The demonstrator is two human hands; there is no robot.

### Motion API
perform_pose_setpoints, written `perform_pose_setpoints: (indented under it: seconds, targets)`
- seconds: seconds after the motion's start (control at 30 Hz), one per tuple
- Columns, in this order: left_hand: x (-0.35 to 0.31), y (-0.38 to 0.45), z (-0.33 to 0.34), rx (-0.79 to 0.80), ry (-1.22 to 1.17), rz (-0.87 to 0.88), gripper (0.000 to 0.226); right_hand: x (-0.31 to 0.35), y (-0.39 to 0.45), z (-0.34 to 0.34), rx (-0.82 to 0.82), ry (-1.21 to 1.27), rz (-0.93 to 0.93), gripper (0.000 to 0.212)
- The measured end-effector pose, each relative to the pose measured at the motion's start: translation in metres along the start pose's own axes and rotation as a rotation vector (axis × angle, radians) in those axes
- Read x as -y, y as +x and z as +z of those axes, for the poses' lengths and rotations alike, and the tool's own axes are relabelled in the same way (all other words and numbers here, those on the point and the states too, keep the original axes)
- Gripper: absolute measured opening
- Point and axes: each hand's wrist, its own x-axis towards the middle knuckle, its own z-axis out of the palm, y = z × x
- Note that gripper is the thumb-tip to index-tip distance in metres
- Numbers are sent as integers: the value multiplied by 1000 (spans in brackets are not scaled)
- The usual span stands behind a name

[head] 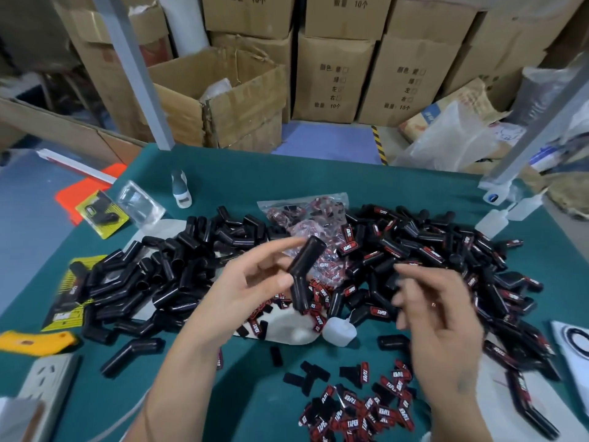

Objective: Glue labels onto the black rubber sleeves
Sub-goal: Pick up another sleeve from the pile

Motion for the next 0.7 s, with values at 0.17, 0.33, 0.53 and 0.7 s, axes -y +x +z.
perform_pose_setpoints:
  seconds: [0.17, 0.33, 0.53, 0.7]
  targets:
    - [-18, -10, 11, 79, -38, 33, 48, 39, -2, 35, 272, 274, 195, 41]
    - [-21, -10, 10, 102, -14, -18, 51, 37, 1, 47, 264, 317, 243, 27]
    - [-20, -9, 8, 217, -21, -18, 57, 30, 3, 45, 252, 398, 270, 13]
    - [-23, -10, 14, 263, -165, -16, 65, 26, 2, 42, 260, 444, 313, 22]
